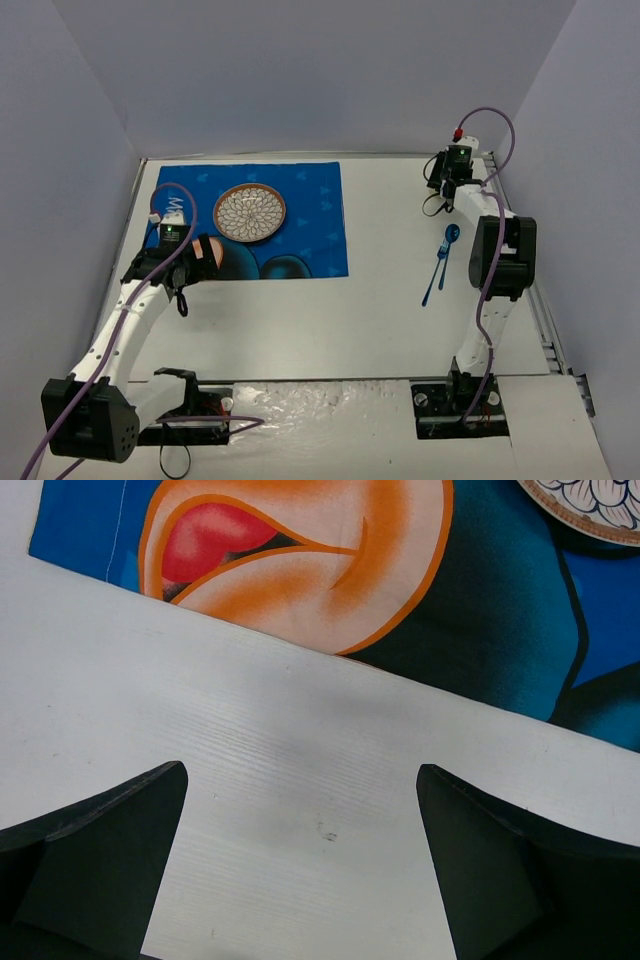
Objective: Set the dinner table for one person
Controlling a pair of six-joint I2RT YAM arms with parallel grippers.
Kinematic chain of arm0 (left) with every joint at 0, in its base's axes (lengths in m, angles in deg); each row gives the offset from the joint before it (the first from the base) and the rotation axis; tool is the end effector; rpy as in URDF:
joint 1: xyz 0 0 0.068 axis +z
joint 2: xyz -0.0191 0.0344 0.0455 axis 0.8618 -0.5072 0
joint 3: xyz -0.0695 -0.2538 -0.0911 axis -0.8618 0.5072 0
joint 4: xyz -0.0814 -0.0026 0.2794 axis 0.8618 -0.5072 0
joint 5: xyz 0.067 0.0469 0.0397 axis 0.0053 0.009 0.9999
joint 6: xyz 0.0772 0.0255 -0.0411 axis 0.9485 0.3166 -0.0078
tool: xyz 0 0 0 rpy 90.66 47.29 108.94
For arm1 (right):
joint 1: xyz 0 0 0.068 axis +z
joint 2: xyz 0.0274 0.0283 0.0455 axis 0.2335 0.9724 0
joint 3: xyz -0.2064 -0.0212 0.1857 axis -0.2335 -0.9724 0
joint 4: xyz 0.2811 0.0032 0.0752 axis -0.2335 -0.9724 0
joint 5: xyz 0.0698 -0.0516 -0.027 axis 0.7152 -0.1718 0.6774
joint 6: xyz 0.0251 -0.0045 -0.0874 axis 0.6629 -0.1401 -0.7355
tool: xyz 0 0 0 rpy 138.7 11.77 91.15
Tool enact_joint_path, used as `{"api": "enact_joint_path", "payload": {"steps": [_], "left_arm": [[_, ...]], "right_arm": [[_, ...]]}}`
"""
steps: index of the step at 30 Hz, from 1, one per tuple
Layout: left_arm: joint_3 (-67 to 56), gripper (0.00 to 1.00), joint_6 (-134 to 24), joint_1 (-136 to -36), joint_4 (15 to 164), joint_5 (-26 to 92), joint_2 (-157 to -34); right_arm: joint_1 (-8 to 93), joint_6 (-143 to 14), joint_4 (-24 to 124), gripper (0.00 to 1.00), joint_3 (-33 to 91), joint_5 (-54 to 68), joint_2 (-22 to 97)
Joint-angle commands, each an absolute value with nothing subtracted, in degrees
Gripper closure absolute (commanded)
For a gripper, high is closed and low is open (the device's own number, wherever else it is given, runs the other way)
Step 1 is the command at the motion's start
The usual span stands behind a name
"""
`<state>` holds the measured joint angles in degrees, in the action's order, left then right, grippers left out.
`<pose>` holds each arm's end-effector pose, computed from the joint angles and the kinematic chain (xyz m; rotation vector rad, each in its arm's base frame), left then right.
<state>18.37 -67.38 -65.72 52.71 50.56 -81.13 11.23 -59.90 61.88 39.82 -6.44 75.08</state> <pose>0.2780 -0.0167 0.2335 -0.4505 2.3407 -0.0533 0.5595 -0.0299 0.1996 0.2921 1.9090 0.0160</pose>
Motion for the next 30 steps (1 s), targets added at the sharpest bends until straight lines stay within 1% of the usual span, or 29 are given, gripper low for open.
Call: {"api": "enact_joint_path", "payload": {"steps": [1, 5, 7, 9, 11, 13, 19, 23, 30], "left_arm": [[16.23, 0.03, -66.83, -65.32, 54.5, 52.53, -79.95], [16.23, 0.03, -66.91, -65.32, 54.59, 52.58, -79.86], [16.23, 0.03, -66.92, -65.32, 54.5, 52.58, -79.86], [16.23, 0.03, -66.92, -65.32, 54.43, 52.58, -79.93], [16.32, 0.03, -67.09, -65.32, 54.33, 52.58, -79.78], [16.41, 0.03, -67.18, -65.34, 54.22, 52.86, -79.55], [16.38, 0.03, -66.72, -65.41, 54.41, 53.34, -78.86], [16.69, 0.03, -66.57, -65.41, 54.68, 52.58, -78.89], [16.88, 0.03, -66.07, -65.35, 54.47, 51.21, -77.98]], "right_arm": [[10.25, -59.89, 65.48, 0.61, 42.62, -7.05, 74.71], [10.08, -60.46, 65.48, 0.65, 42.18, -6.86, 74.63], [10.08, -61.12, 65.48, 0.73, 42.09, -7.04, 74.45], [9.93, -61.99, 65.48, 0.85, 42.3, -6.9, 74.23], [9.99, -63.11, 65.14, 0.95, 42.52, -6.27, 73.93], [10.03, -64.65, 64.86, 1.0, 42.88, -4.7, 73.37], [12.85, -70.01, 66.18, 1.0, 43.05, 1.58, 69.19], [17.36, -73.4, 66.71, 1.0, 44.87, 6.39, 66.83], [26.74, -74.43, 68.27, 1.0, 50.6, 13.45, 68.91]]}}
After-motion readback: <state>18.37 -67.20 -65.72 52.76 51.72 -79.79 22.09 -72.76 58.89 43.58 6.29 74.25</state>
